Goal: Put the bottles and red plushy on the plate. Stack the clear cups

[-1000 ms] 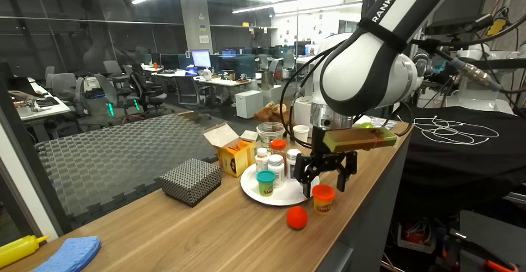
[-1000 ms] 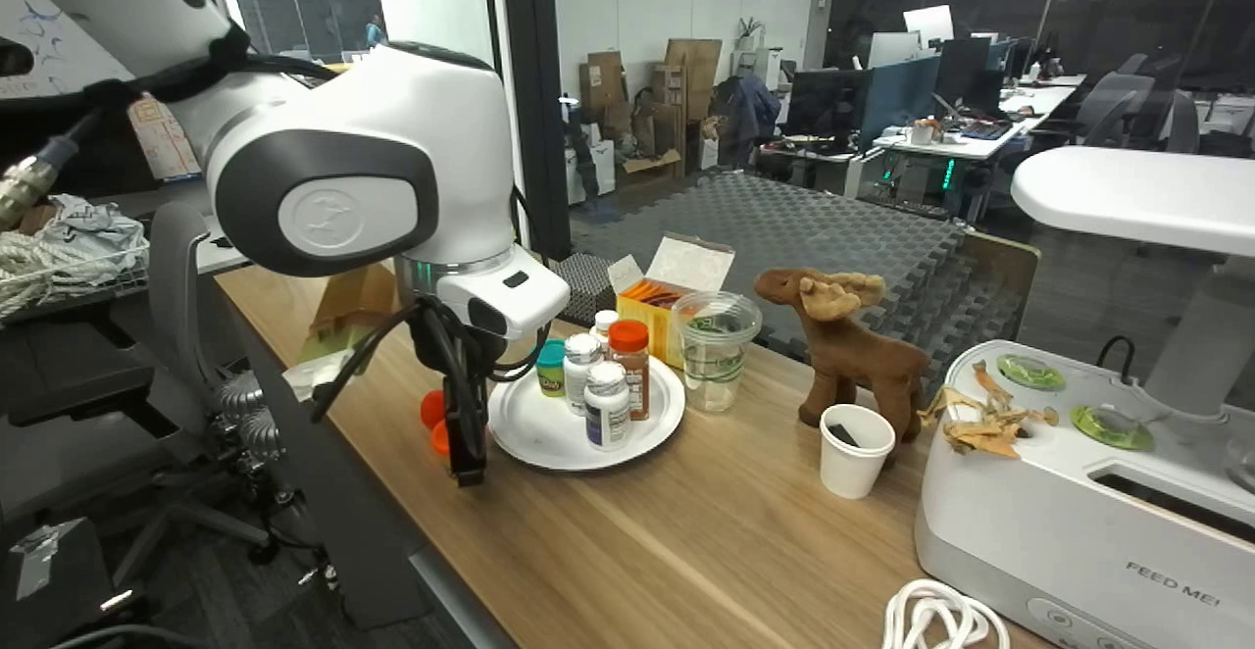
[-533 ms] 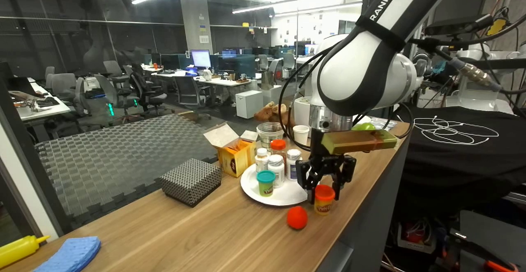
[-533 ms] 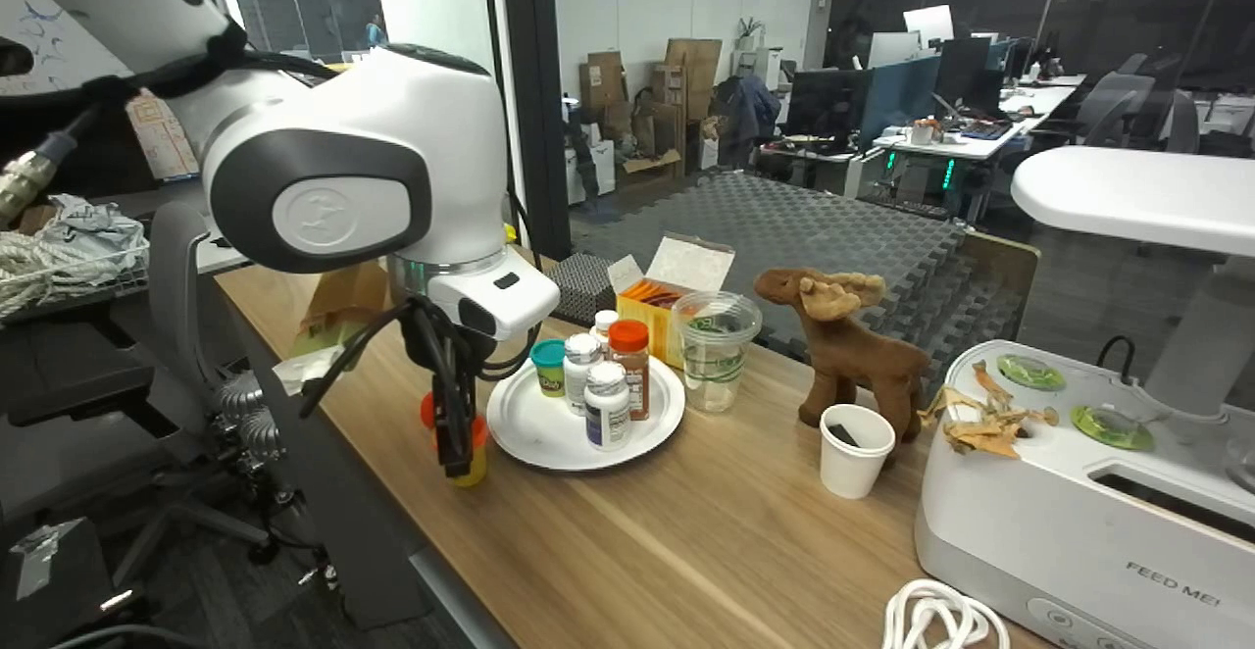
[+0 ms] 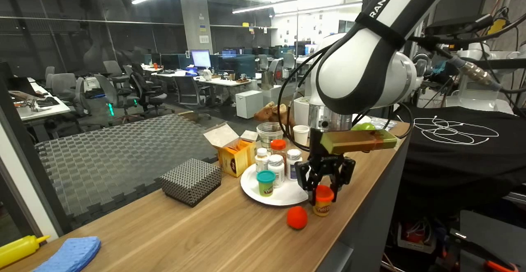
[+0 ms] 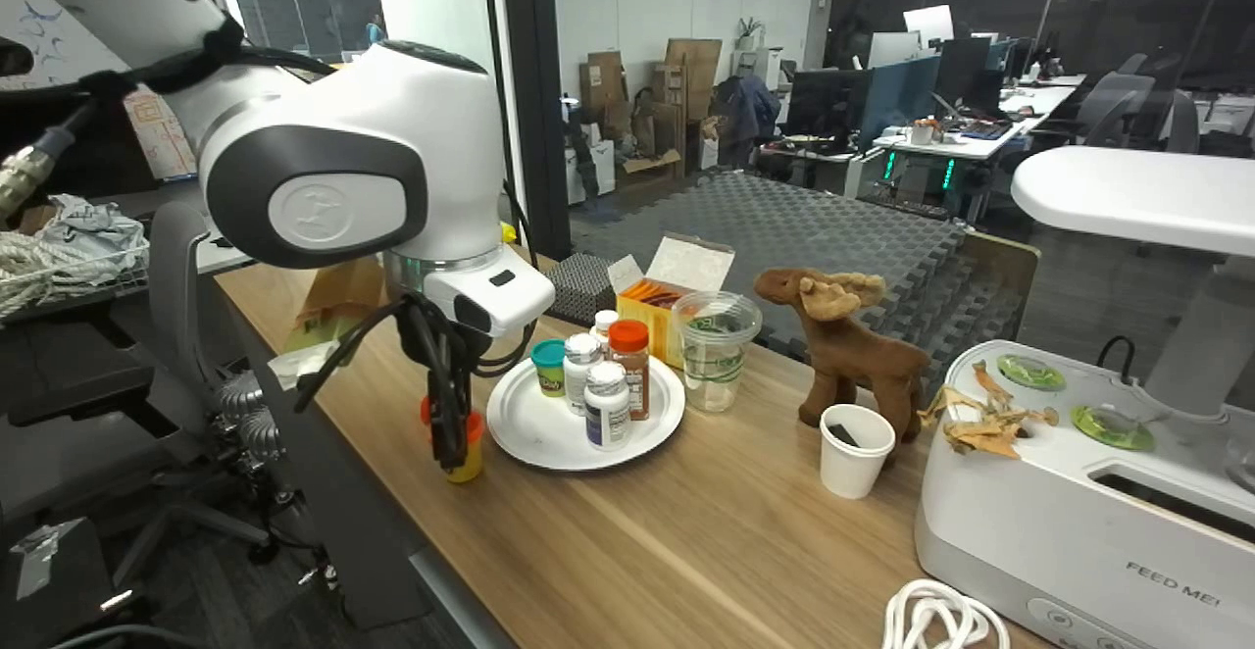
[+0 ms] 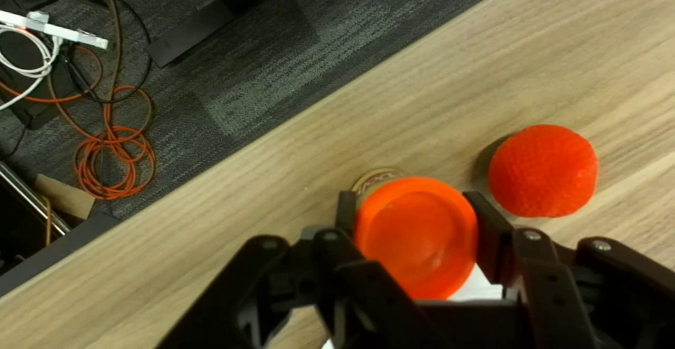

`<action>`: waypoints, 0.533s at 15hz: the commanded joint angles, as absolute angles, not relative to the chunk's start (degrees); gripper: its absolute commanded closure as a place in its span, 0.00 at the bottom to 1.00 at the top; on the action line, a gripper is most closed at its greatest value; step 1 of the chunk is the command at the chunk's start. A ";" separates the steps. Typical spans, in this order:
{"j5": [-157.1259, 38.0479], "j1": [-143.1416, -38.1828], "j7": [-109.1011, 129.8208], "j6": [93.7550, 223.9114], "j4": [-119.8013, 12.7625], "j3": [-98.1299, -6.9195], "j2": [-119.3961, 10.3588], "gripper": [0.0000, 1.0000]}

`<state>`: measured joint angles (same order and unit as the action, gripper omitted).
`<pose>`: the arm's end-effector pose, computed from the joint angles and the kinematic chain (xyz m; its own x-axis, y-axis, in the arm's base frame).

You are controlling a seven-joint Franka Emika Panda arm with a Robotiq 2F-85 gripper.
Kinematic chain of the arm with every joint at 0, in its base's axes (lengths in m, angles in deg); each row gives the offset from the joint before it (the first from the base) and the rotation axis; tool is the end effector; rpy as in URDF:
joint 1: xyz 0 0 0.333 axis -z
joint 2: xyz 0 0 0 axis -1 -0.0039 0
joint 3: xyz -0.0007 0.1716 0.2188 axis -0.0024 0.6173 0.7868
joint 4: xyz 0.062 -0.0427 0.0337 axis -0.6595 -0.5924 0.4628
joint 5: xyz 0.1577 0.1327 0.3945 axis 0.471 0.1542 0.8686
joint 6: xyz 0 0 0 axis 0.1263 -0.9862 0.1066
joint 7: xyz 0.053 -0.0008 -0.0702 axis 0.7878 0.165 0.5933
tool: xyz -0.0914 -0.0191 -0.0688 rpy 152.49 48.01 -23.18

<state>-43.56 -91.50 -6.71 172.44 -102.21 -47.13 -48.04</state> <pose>0.4938 0.0249 0.1291 0.8654 -0.4911 -0.0995 -0.4990 -0.8627 -0.0823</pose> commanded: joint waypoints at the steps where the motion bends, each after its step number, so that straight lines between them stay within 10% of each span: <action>1: -42.62 -91.54 -6.52 172.14 -103.53 -47.52 -43.82 0.72; 8: -43.33 -90.10 -2.60 170.71 -97.02 -48.71 -47.09 0.72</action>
